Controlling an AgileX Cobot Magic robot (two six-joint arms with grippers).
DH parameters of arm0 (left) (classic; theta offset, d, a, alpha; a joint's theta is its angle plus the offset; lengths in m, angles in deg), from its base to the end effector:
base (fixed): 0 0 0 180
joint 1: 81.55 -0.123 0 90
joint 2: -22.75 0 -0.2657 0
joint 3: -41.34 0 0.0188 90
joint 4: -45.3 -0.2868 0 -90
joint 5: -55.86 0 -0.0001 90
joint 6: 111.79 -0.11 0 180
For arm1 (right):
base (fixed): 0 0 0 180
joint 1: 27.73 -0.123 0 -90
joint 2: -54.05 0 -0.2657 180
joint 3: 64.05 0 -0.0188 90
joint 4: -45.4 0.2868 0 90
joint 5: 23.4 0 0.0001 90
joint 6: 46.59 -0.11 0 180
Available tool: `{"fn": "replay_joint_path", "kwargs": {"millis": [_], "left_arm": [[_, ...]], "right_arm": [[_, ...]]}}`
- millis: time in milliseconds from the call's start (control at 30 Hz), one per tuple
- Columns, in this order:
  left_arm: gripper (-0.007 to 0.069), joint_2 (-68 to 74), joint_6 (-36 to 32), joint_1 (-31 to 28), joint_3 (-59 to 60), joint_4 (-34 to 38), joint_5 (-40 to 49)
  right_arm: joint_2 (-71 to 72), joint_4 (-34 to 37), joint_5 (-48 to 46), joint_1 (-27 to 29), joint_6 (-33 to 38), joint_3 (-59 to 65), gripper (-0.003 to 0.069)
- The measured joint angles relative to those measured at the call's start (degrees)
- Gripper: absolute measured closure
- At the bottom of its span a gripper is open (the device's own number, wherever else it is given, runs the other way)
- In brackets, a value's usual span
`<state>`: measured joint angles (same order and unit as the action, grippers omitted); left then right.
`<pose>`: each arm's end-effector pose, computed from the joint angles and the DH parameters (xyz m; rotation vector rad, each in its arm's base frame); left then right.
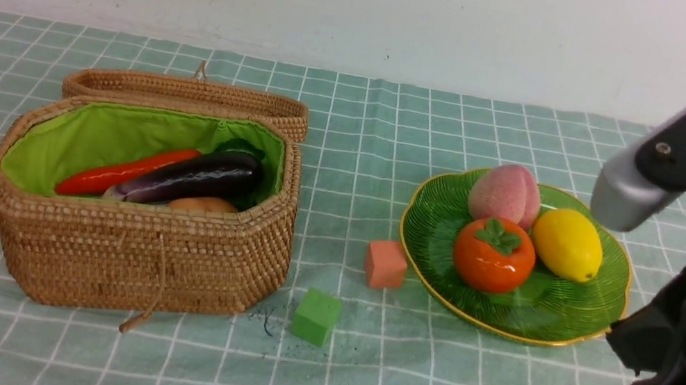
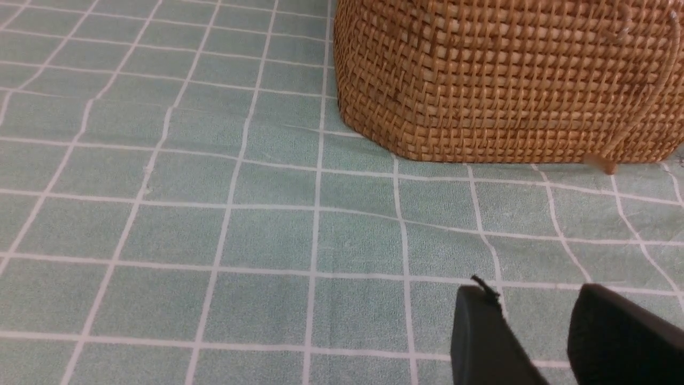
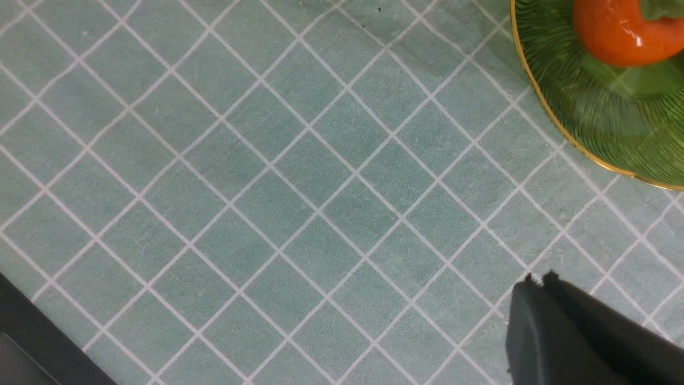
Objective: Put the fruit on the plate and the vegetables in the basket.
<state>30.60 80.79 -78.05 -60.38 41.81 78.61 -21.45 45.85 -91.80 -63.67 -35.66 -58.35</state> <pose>0.1256 -0.0051 0.1618 -0.1132 1.8983 -0.1301 0.2178 0.1589 0.3478 -1.0411 2.4048 0.1645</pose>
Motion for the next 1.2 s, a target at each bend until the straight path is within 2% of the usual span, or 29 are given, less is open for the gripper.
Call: {"fn": "replay_joint_path", "kwargs": {"millis": [133,200,233,300,333,367,433,500,533,567,600,700,900,1000,1100,1200], "left_arm": [[0.0386,0.0,0.0,0.0,0.0,0.0,0.0],[0.0386,0.0,0.0,0.0,0.0,0.0,0.0],[0.0386,0.0,0.0,0.0,0.0,0.0,0.0],[0.0386,0.0,0.0,0.0,0.0,0.0,0.0],[0.0386,0.0,0.0,0.0,0.0,0.0,0.0],[0.0386,0.0,0.0,0.0,0.0,0.0,0.0],[0.0386,0.0,0.0,0.0,0.0,0.0,0.0],[0.0386,0.0,0.0,0.0,0.0,0.0,0.0],[0.0386,0.0,0.0,0.0,0.0,0.0,0.0],[0.0386,0.0,0.0,0.0,0.0,0.0,0.0],[0.0386,0.0,0.0,0.0,0.0,0.0,0.0],[0.0386,0.0,0.0,0.0,0.0,0.0,0.0],[0.0386,0.0,0.0,0.0,0.0,0.0,0.0],[0.0386,0.0,0.0,0.0,0.0,0.0,0.0],[0.0386,0.0,0.0,0.0,0.0,0.0,0.0],[0.0386,0.0,0.0,0.0,0.0,0.0,-0.1]], "right_arm": [[5.1,-0.4,3.0,3.8,-0.1,0.3,0.0662],[9.7,-1.7,7.2,9.4,-2.2,1.3,0.0660],[10.2,-1.8,7.6,10.0,-2.4,1.5,0.0659],[16.9,-2.4,12.9,16.2,-4.6,5.1,0.0658],[20.6,-2.7,16.1,19.6,-5.9,8.8,0.0658],[21.3,-2.9,16.7,20.7,-6.2,9.4,0.0657],[29.6,-3.8,25.5,26.9,-8.5,18.3,0.0655],[35.3,-4.2,33.1,30.0,-9.8,25.6,0.0655],[35.8,-4.2,33.9,30.3,-9.9,27.3,0.0655],[39.7,-4.4,39.5,32.1,-10.4,34.1,0.0654],[40.1,-4.4,40.2,32.3,-10.4,34.1,0.0654],[46.8,-4.4,49.9,33.6,-10.9,49.1,0.0652],[56.2,-4.5,59.3,33.6,-10.9,69.0,0.0648],[61.5,-4.6,56.3,33.6,-10.9,72.2,0.0645],[66.8,-4.6,48.9,33.6,-10.9,72.4,0.0643],[67.7,-4.6,47.5,33.6,-12.4,72.2,0.0639]]}}
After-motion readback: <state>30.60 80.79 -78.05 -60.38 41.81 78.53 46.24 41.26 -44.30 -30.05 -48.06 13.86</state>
